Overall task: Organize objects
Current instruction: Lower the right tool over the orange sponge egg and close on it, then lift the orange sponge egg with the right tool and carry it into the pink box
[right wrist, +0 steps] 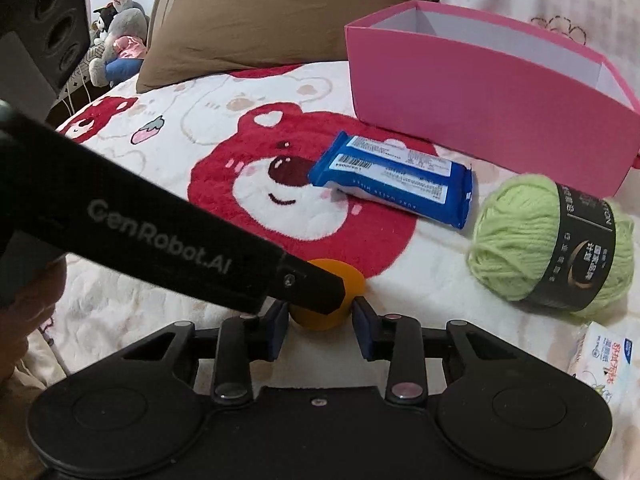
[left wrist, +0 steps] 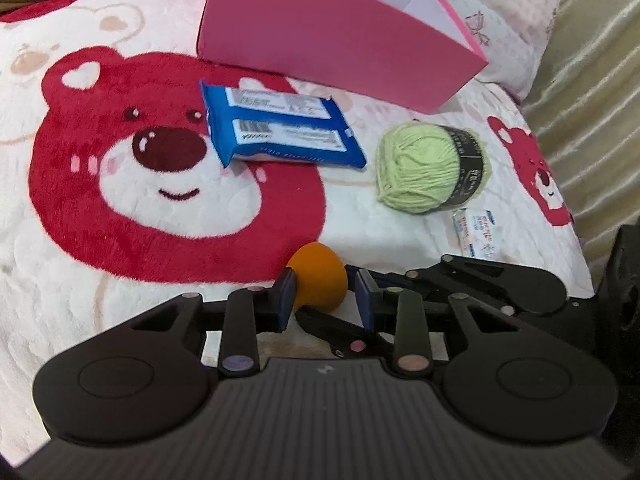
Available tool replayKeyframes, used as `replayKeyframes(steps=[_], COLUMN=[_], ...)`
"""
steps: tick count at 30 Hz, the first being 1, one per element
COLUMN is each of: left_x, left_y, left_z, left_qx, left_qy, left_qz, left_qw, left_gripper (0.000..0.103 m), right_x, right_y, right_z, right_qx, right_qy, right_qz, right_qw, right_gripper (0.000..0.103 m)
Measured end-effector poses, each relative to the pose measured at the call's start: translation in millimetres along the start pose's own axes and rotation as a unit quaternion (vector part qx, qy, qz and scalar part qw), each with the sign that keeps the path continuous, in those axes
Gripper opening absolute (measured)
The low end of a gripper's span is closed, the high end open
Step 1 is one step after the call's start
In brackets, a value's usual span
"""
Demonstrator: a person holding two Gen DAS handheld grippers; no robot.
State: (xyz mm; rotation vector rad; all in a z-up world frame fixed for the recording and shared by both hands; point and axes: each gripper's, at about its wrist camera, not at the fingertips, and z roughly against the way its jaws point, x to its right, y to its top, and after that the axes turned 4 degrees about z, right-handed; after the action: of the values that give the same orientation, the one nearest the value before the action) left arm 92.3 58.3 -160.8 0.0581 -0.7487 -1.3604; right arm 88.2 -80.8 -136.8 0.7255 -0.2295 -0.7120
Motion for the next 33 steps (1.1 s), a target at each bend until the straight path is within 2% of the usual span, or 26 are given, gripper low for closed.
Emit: replayKeyframes(steps=[4,5,10,12,14,18,25,28,29,33], left_x=[1.4,0.9,-1.4,-3.5,-3.9,6.8,30.5,36.9,38.5,45.4], left_y=[0.2,1.4,5.6,7.7,8.4,7.1,7.3,7.0,6.5,4.5], left_z=[-1.5,0.7,9.9,13.0,15.4,22.6,39.3,46.9,49.2,58.3], left_qx=[-0.012,-0.011,-0.019,-0.024,-0.026,-0.010,0.015,0.018,0.020,0.025], left_qy=[0.015,0.009,-0.010,-0.021,-0.028,-0.020,0.015,0.014,0.012,0.007], left_qz=[0.005,0.011,0.041,0.057,0.066,0.040,-0.026,-0.036,-0.036,-0.046], left_qw=[0.9998,0.9998,0.9990,0.9979,0.9971,0.9990,0.9994,0.9991,0.9991,0.9986], left_gripper=[0.031,0.034,0.034,0.034,0.034,0.034,0.034,0.034,0.034,0.034], right_x=[-0.2,-0.5,-2.5,-8.2,-7.7,-6.6,-8.4,-9.4,-10.5,-14.2], right_y=[-1.3,-1.4,7.1,8.6,10.0,9.5,10.6,11.4,11.6,11.3], right_z=[-1.9,-1.9,16.0,21.7,25.2,32.9,44.2,51.7,54.3,65.7], right_qx=[0.001,0.002,0.026,0.039,0.045,0.057,0.073,0.079,0.081,0.094], right_qy=[0.004,0.004,0.013,-0.002,-0.002,-0.004,-0.002,0.007,0.011,0.009], right_qz=[0.001,0.001,0.014,0.036,0.032,0.028,0.019,0.008,0.009,0.006], right_qw=[1.000,1.000,0.999,0.999,0.998,0.998,0.997,0.997,0.997,0.996], right_gripper=[0.039,0.039,0.040,0.040,0.040,0.040,0.040,0.048,0.055,0.057])
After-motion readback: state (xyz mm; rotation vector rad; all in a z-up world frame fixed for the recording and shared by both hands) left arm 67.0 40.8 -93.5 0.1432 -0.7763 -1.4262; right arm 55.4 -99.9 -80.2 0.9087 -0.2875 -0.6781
